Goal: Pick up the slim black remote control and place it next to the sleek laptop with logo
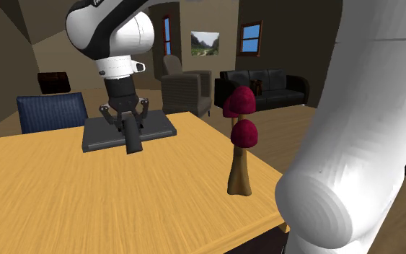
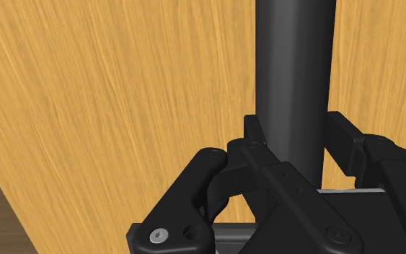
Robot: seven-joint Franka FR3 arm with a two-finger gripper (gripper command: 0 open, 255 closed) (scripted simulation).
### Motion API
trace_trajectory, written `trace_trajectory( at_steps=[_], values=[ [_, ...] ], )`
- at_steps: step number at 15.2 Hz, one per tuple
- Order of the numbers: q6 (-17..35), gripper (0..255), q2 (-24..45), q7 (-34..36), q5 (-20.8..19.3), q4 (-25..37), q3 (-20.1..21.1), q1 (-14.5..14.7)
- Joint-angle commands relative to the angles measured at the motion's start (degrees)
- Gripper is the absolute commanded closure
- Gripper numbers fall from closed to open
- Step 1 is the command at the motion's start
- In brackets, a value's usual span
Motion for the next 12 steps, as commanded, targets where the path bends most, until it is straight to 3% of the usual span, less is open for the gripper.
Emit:
trace_trajectory(
  at_steps=[1,8,12],
  values=[
    [-0.63,255,4.41,0.37,-1.80,4.70,-0.13,-0.18],
    [-6.33,255,20.13,-0.02,-7.18,25.13,-1.60,0.75],
    [-3.55,255,20.76,0.38,-7.53,22.93,-1.79,0.74]
  ],
)
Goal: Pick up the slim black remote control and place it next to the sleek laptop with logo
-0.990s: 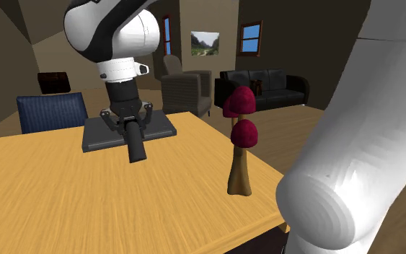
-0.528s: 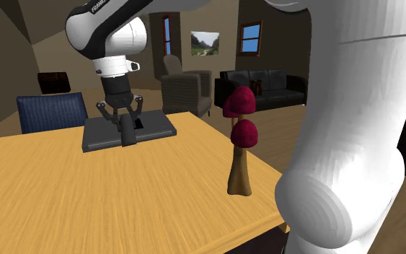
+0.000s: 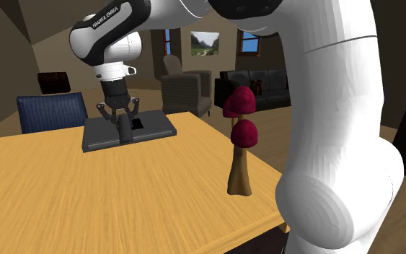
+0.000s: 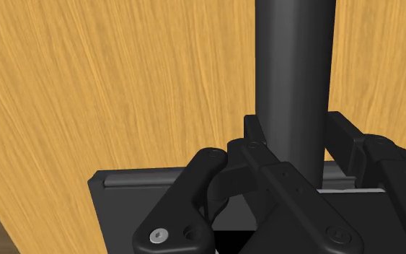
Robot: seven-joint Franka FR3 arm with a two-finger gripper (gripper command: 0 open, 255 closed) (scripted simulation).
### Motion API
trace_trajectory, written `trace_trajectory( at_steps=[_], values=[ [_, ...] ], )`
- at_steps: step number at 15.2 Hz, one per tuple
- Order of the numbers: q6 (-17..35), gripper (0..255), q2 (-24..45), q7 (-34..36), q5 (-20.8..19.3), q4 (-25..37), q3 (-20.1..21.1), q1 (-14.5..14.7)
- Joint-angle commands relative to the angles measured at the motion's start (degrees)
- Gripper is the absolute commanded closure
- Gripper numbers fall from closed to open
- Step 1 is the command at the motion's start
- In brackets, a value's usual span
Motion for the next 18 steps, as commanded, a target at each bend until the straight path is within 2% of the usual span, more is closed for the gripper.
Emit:
trace_trajectory(
  at_steps=[1,18],
  values=[
    [1.35,255,0.58,0.26,-0.27,-0.78,-0.09,0.06],
    [12.70,255,5.73,2.59,-2.94,-7.41,-1.23,0.50]
  ],
)
